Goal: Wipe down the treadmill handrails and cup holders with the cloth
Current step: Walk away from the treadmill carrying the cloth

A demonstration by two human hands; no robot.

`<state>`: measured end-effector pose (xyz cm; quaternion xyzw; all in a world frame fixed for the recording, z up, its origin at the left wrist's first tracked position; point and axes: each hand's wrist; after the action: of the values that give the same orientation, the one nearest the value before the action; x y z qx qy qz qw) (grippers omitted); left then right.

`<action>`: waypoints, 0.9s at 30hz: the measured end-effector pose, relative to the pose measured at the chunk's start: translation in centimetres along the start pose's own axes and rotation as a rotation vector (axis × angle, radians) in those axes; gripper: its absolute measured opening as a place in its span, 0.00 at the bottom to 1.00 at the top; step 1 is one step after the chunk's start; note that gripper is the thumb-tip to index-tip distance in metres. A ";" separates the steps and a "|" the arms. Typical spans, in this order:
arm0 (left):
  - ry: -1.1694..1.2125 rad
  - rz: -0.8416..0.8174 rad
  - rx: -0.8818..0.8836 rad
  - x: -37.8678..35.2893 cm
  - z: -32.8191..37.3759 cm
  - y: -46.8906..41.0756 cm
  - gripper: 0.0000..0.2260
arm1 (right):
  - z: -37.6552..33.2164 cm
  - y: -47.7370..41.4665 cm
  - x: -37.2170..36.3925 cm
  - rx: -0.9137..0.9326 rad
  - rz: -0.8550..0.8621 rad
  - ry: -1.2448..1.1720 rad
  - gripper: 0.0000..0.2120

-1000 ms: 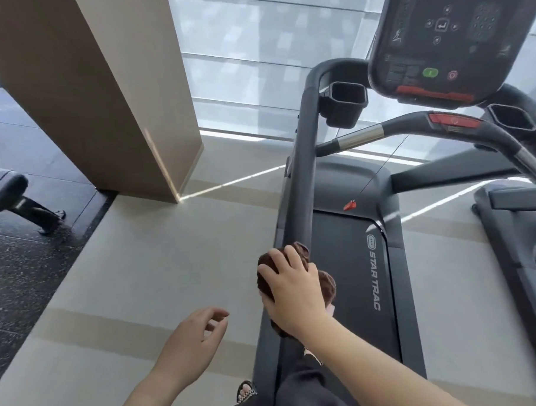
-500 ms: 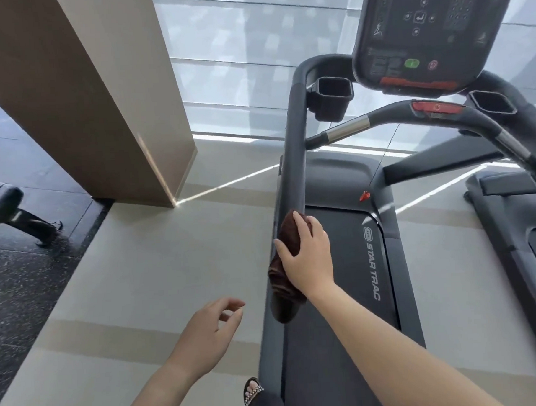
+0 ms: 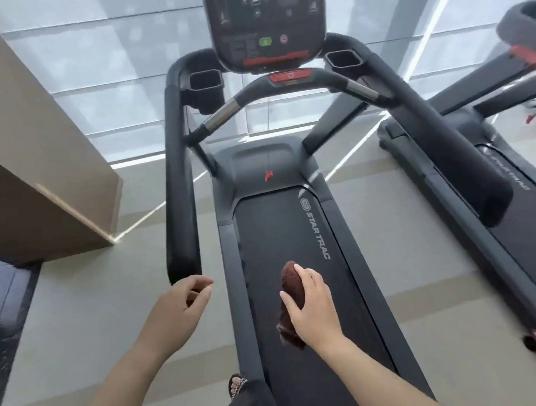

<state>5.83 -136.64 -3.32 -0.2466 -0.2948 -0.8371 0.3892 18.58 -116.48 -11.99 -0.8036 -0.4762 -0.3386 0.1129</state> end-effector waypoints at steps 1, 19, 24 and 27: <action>-0.016 -0.025 -0.030 -1.6 1.4 0.0 0.06 | 1.6 1.1 1.8 -0.015 0.028 0.021 0.27; -0.346 -0.850 -0.883 -39.8 29.8 9.3 0.07 | 24.2 29.2 25.8 -0.639 0.684 0.069 0.27; -0.526 -1.126 -1.161 -48.1 34.4 15.2 0.08 | 26.5 36.6 27.0 -0.878 0.859 -0.011 0.27; -0.610 -1.242 -1.311 -52.6 36.6 18.9 0.09 | 27.8 40.7 27.5 -1.005 0.967 -0.058 0.27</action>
<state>57.90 -94.78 -5.64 -0.4227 0.0663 -0.7925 -0.4346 73.72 -104.72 -9.00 -0.8889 0.1466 -0.4082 -0.1473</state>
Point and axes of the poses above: each hand's wrist, its own y-axis away from the middle knuckle, its own x-axis out of the back of the hand, z = x × y, and after that the axes turned 4 degrees about -z, right-handed
